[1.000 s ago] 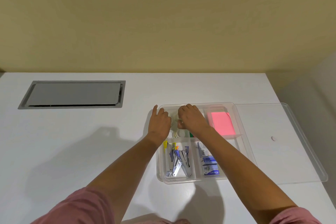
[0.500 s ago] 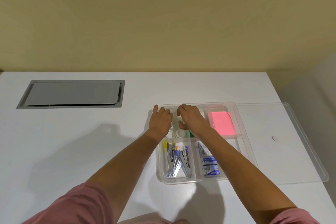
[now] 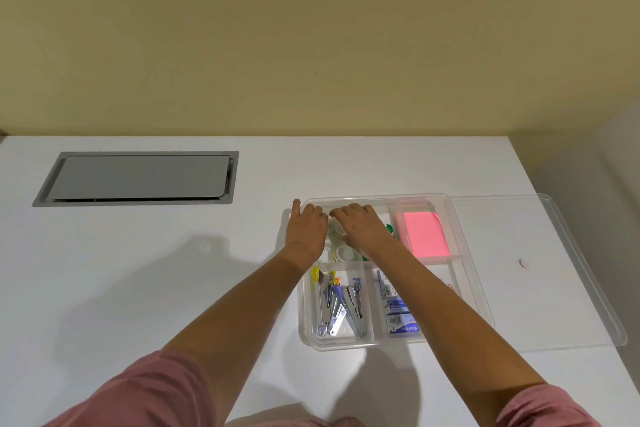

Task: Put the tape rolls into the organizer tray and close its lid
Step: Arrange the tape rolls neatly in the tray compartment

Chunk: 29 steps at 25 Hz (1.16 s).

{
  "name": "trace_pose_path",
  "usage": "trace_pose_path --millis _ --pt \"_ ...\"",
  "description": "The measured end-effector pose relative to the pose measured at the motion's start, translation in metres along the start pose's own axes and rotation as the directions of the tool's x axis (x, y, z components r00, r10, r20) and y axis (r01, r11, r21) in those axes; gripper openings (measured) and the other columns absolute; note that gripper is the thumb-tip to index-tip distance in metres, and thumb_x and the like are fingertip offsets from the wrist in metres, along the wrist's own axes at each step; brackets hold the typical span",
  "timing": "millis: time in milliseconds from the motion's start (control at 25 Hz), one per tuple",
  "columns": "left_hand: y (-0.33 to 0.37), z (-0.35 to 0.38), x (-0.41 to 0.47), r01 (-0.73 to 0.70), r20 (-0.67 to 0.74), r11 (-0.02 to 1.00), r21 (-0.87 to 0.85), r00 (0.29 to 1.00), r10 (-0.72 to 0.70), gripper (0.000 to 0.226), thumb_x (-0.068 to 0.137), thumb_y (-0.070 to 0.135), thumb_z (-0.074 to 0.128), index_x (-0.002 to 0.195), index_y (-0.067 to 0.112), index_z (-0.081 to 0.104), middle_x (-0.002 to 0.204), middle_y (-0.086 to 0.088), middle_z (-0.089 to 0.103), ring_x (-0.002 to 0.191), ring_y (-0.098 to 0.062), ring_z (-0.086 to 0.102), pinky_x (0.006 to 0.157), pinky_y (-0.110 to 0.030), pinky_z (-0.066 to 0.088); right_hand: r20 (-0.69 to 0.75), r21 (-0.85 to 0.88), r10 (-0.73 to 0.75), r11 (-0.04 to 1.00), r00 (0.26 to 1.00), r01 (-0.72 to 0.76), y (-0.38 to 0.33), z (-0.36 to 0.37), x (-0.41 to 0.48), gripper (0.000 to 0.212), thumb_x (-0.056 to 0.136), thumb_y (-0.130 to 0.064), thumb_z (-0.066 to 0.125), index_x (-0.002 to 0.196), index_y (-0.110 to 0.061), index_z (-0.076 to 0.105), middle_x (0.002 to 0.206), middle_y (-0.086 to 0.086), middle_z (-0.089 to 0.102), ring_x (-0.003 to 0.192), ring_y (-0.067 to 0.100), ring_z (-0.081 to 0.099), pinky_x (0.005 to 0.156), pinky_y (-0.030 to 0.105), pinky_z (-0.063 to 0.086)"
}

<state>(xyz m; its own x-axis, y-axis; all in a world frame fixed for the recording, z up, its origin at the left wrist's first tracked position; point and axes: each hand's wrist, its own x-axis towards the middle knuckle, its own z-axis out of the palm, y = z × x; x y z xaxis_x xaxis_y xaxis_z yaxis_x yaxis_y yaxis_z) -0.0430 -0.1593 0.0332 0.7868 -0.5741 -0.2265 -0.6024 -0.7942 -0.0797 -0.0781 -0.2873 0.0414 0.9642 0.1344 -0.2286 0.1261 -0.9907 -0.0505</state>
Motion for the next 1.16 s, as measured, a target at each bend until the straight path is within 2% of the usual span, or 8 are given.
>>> trace_pose_path --millis 160,240,440,720,1040,1160 --pt "0.003 -0.003 -0.005 0.016 0.001 0.998 -0.065 1.000 -0.016 0.034 0.091 0.022 0.056 0.123 0.014 0.051 0.128 -0.004 0.051 0.125 -0.022 0.042 0.117 -0.047 0.010 -0.016 0.130 -0.002 0.992 1.000 0.004 0.000 -0.008 -0.010 0.037 0.086 -0.006 0.060 0.122 -0.008 0.054 0.124 0.013 0.056 0.112 0.031 0.049 0.090 0.037 0.039" --pt "0.002 -0.004 -0.009 0.019 0.000 0.993 -0.120 1.000 -0.019 0.037 0.091 0.025 0.056 0.126 0.015 0.050 0.131 -0.002 0.049 0.127 -0.021 0.040 0.116 -0.047 0.009 0.023 0.175 -0.047 0.984 0.999 0.042 -0.001 -0.013 -0.017 0.040 0.082 -0.011 0.067 0.120 -0.009 0.057 0.120 0.013 0.057 0.108 0.030 0.052 0.088 0.036 0.041" --pt "-0.002 -0.002 -0.018 -0.024 0.036 0.995 -0.097 0.999 0.028 0.055 0.085 0.040 0.062 0.132 0.017 0.046 0.139 -0.001 0.043 0.133 -0.020 0.032 0.116 -0.047 0.009 0.100 0.105 -0.102 0.990 0.990 0.092 -0.007 -0.014 -0.022 0.036 0.079 -0.011 0.071 0.114 -0.010 0.062 0.116 0.012 0.061 0.103 0.030 0.055 0.085 0.035 0.042" --pt "0.008 0.004 -0.018 0.048 -0.005 0.993 -0.110 0.999 -0.049 0.050 0.085 0.023 0.063 0.130 0.016 0.045 0.138 -0.003 0.042 0.134 -0.021 0.031 0.117 -0.047 0.006 0.098 0.055 -0.103 0.994 0.990 0.098 -0.013 -0.016 -0.020 0.030 0.079 -0.014 0.071 0.107 -0.008 0.062 0.111 0.013 0.063 0.104 0.030 0.054 0.085 0.035 0.040" --pt "0.009 0.003 -0.017 0.062 -0.005 0.993 -0.104 0.998 -0.063 0.048 0.084 0.021 0.061 0.129 0.015 0.044 0.136 -0.003 0.043 0.133 -0.021 0.032 0.117 -0.047 0.006 0.093 0.041 -0.092 0.995 0.991 0.088 -0.013 -0.015 -0.019 0.031 0.080 -0.014 0.070 0.109 -0.008 0.060 0.112 0.011 0.063 0.104 0.029 0.054 0.086 0.035 0.040" --pt "0.010 0.002 -0.018 0.066 -0.005 0.991 -0.115 0.998 -0.067 0.046 0.085 0.021 0.061 0.128 0.015 0.045 0.135 -0.003 0.043 0.134 -0.021 0.032 0.117 -0.047 0.006 0.100 0.085 -0.103 0.992 0.990 0.095 -0.013 -0.013 -0.020 0.033 0.081 -0.016 0.069 0.111 -0.008 0.060 0.112 0.013 0.063 0.103 0.030 0.054 0.085 0.036 0.041"
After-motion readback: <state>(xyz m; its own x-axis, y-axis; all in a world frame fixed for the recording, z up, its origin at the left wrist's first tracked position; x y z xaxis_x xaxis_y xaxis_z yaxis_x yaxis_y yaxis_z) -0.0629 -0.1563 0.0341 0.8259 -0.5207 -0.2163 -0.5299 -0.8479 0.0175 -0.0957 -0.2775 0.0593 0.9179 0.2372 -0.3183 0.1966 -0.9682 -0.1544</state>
